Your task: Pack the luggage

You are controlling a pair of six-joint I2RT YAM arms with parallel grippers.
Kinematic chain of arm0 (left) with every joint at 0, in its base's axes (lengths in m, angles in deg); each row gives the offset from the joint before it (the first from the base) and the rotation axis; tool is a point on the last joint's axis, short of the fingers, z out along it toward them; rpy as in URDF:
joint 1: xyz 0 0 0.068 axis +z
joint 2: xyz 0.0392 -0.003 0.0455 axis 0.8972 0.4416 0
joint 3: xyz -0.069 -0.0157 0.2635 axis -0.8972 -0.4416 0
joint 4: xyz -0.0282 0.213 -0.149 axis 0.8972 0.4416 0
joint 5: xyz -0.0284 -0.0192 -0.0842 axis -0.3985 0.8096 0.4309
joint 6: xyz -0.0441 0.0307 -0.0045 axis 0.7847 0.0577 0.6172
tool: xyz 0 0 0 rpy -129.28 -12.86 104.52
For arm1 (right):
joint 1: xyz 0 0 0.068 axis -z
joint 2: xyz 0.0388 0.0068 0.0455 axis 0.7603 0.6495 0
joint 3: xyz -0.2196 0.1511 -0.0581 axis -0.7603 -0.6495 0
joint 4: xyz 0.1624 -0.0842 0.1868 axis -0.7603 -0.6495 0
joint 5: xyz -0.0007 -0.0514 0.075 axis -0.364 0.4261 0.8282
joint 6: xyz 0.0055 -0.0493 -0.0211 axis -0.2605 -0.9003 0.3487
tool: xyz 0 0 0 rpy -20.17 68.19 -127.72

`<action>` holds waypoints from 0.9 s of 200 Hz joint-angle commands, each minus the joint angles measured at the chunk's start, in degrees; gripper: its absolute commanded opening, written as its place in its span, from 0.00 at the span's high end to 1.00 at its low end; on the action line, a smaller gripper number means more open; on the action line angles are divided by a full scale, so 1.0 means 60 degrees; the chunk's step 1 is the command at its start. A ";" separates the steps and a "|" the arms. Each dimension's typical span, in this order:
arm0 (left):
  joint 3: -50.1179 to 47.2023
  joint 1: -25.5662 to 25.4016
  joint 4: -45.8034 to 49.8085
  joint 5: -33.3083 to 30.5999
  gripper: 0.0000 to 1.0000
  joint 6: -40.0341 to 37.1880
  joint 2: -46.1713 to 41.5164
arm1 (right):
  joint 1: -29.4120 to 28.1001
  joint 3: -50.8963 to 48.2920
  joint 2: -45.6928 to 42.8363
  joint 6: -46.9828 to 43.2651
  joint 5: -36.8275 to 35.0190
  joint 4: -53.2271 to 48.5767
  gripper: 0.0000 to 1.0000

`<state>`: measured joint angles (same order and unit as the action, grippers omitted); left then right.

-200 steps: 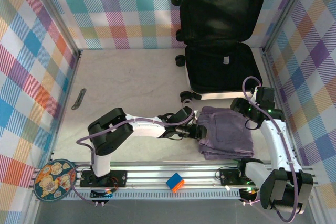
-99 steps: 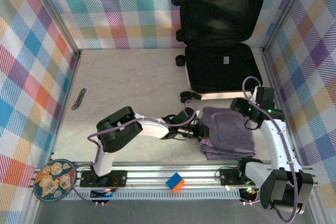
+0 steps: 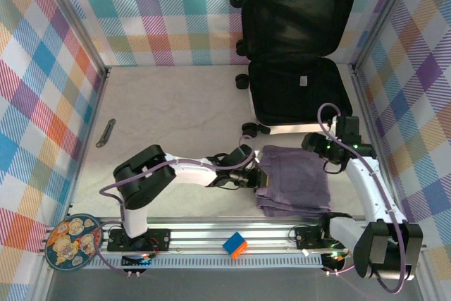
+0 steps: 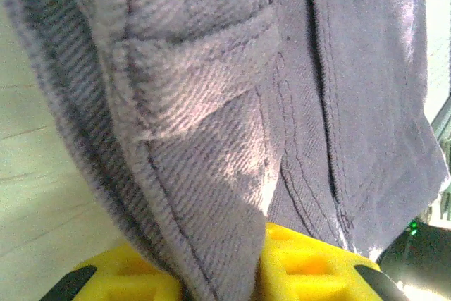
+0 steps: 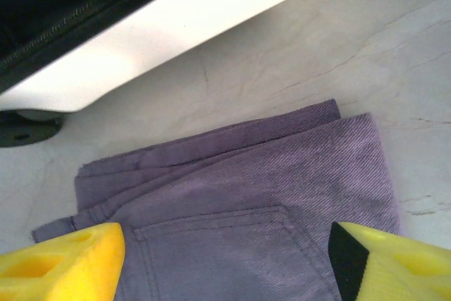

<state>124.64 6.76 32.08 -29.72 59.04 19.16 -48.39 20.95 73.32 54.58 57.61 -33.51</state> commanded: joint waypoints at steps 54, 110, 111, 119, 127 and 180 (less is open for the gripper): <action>-0.1112 0.2139 0.2571 -0.0101 0.76 -0.1976 -0.1049 | -0.1639 -0.0627 0.0502 0.0623 -0.0251 0.0105 0.24; -0.0684 0.2388 0.2876 0.0368 0.44 -0.2385 -0.1026 | -0.2473 -0.1153 0.0866 0.1427 -0.0358 0.0360 0.24; -0.0671 0.2387 0.2876 0.0383 0.44 -0.2393 -0.1022 | -0.2478 -0.1155 0.0882 0.1439 -0.0371 0.0360 0.24; -0.0620 0.2397 0.2840 0.0508 0.42 -0.2400 -0.1054 | -0.2535 -0.1193 0.0993 0.1512 -0.0419 0.0361 0.24; -0.0580 0.2387 0.2804 0.0645 0.40 -0.2414 -0.1090 | -0.2592 -0.1218 0.1103 0.1564 -0.0492 0.0348 0.24; -0.0404 0.2360 0.2166 0.1668 0.38 -0.2109 -0.0660 | -0.2740 -0.1414 0.1283 0.1875 -0.0610 0.0188 0.24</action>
<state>121.19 20.84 43.60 -23.62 45.84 12.71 -64.32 13.65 80.49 63.95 54.96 -32.02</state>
